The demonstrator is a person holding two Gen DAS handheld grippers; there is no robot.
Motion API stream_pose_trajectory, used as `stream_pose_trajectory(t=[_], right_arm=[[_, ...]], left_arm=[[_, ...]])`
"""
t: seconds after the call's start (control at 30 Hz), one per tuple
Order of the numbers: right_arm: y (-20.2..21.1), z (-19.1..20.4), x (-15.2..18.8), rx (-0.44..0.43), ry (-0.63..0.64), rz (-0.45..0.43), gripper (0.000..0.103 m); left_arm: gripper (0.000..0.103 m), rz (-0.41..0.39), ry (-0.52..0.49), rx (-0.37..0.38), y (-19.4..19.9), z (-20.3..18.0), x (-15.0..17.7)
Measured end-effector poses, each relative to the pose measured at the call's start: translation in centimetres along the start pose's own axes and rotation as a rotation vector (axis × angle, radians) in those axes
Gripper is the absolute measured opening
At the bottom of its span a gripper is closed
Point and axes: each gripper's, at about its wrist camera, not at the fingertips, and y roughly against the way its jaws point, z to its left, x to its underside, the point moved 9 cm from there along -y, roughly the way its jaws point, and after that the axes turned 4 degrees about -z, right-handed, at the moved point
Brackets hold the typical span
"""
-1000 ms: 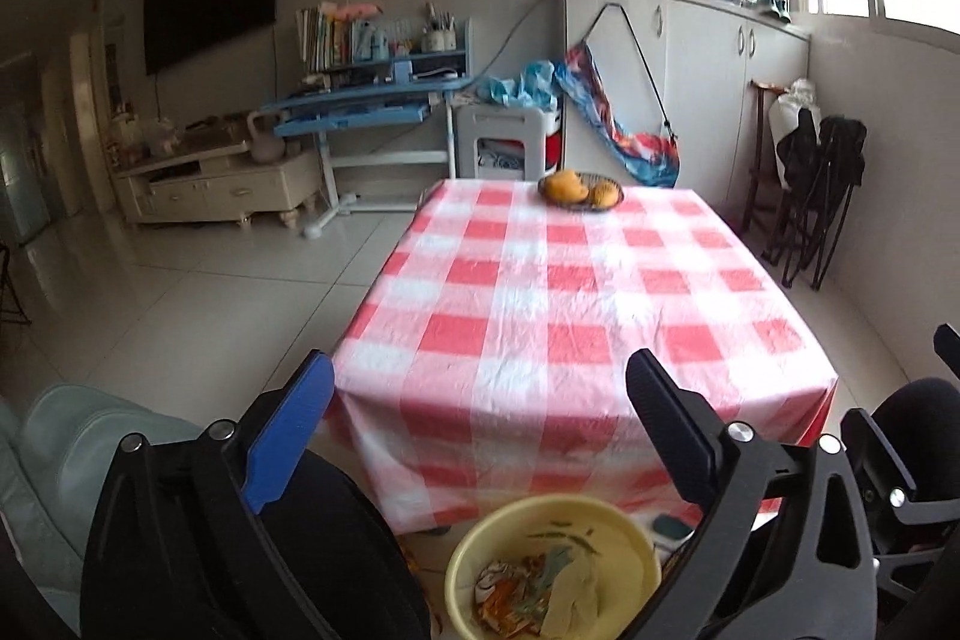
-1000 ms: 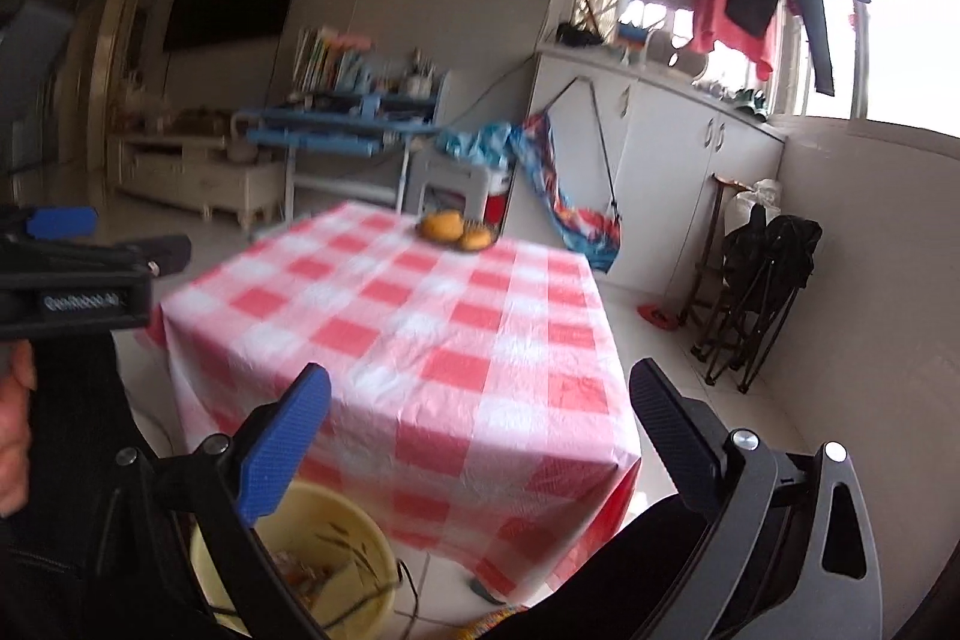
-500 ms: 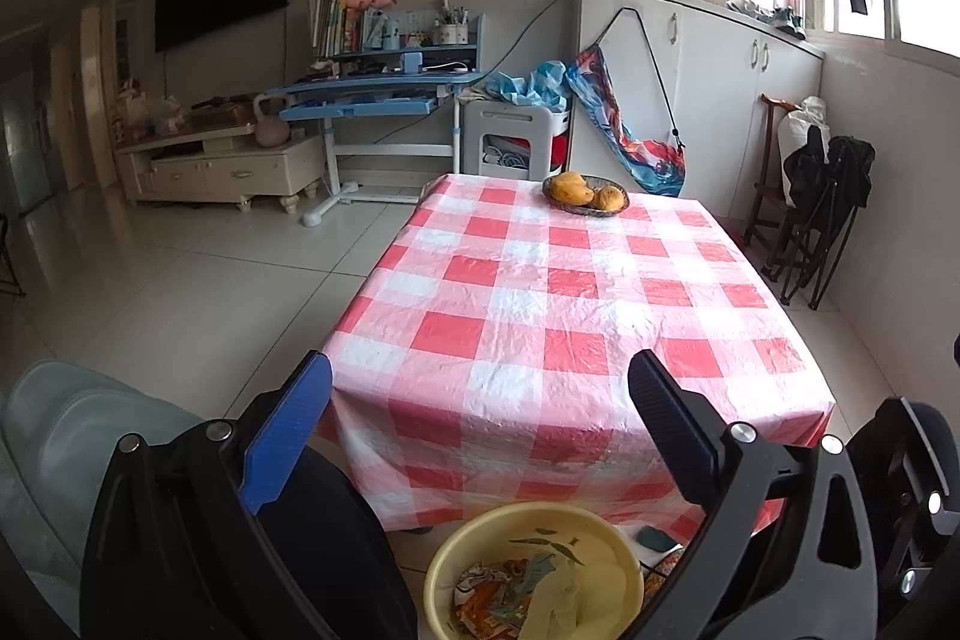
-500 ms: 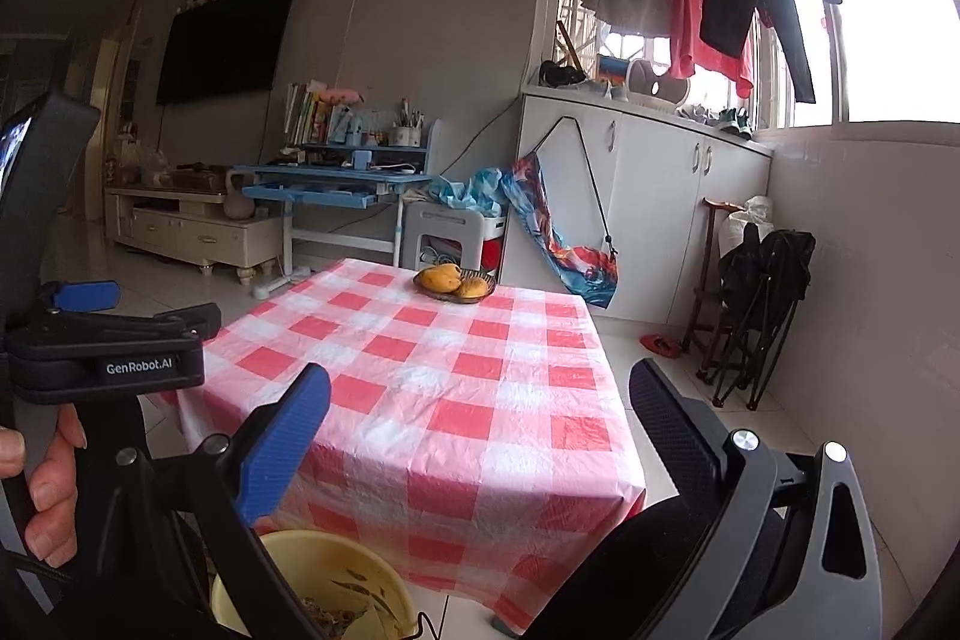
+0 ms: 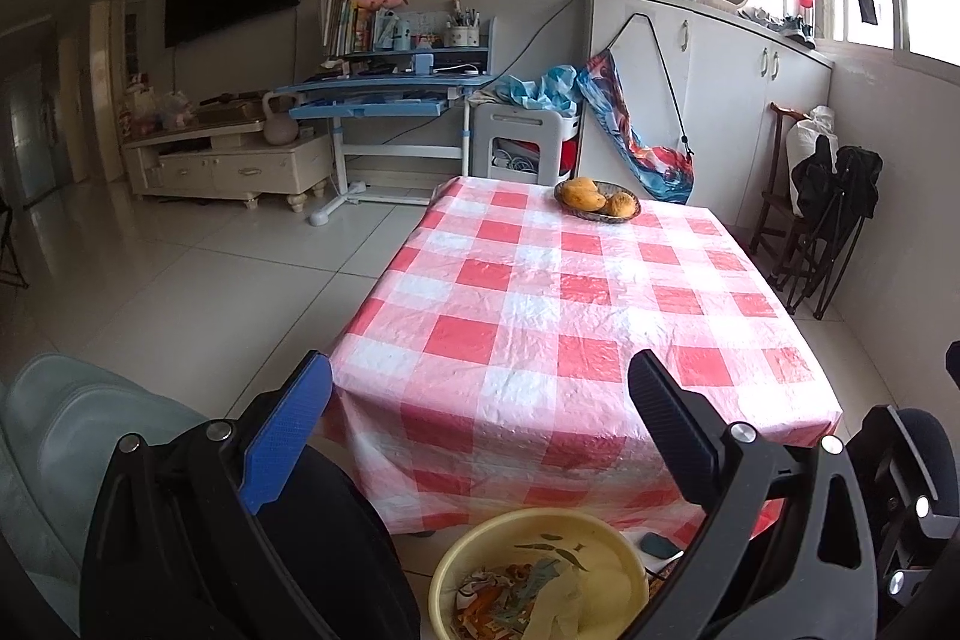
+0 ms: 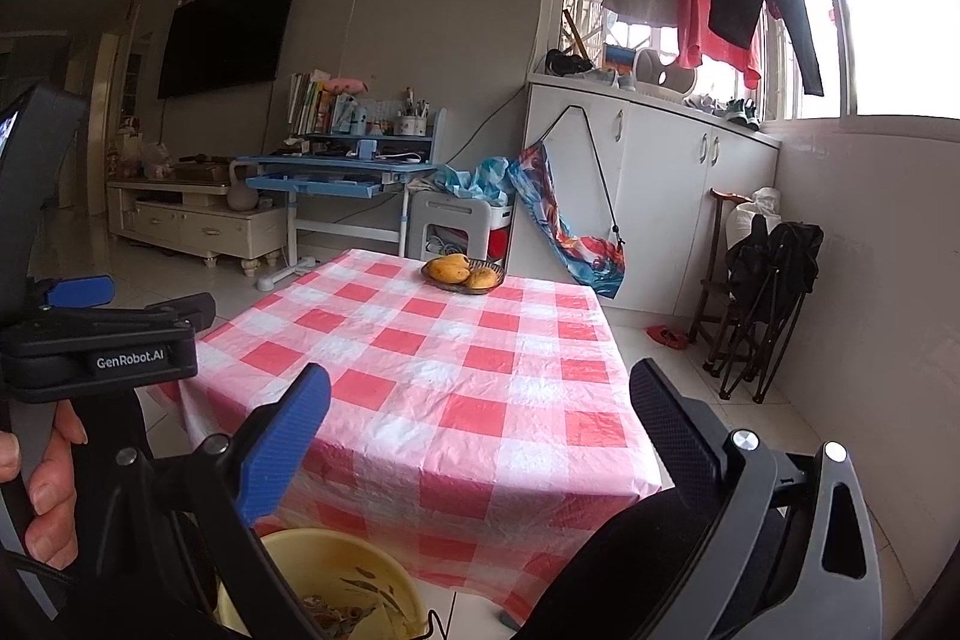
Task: Collect trash
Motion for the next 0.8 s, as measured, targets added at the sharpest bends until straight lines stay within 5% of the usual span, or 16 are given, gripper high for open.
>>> stream_pose_trajectory(t=[0.8], right_arm=[[-0.30, 0.79, 0.29, 0.002, 0.035, 0.017, 0.095]], left_arm=[[0.096, 0.009, 0.001, -0.014, -0.50, 0.57, 0.25]])
